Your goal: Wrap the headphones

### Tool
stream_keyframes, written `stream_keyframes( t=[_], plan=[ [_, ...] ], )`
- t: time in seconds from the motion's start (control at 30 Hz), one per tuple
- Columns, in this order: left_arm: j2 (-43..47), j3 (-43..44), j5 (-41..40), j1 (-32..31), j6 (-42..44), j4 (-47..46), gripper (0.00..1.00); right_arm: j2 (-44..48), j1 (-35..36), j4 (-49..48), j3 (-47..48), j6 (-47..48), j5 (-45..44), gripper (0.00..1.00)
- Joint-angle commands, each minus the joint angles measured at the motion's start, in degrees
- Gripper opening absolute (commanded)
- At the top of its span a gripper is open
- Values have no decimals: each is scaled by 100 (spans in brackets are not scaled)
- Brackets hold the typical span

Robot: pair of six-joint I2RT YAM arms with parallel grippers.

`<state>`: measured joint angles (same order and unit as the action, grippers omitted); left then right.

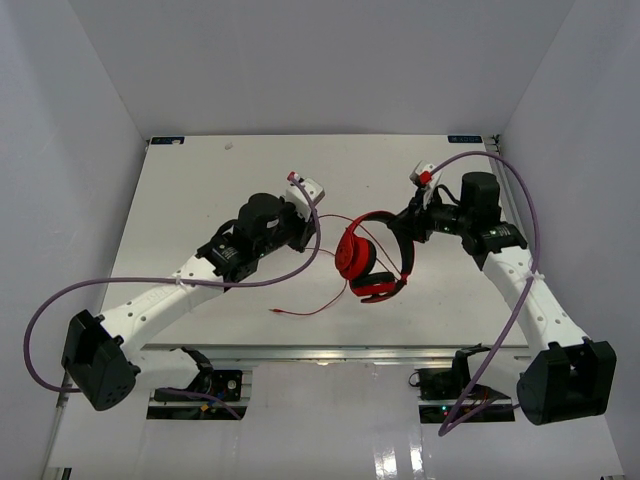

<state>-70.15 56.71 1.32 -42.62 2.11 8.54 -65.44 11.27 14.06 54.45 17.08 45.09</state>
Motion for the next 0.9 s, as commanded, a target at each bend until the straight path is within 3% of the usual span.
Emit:
stream_keyframes(
  t=[0.0, 0.4, 0.73, 0.87],
  plan=[
    [78, -358, 634, 93, -508, -775, 29, -132, -350, -245, 394, -1093, 919, 8],
    [-577, -1553, 1659, 137, -1682, -2920, 28, -528, -1269, -1582, 719, -2947, 1830, 8],
    [-1606, -2147, 2214, 26, -2698, -5106, 25, -504, -1276, -2118, 803, -3904, 686, 8],
    [-1785, -2270, 1992, -36, -2669, -5573, 35, -575, -1276, -2204, 939, -4001, 711, 8]
  ],
)
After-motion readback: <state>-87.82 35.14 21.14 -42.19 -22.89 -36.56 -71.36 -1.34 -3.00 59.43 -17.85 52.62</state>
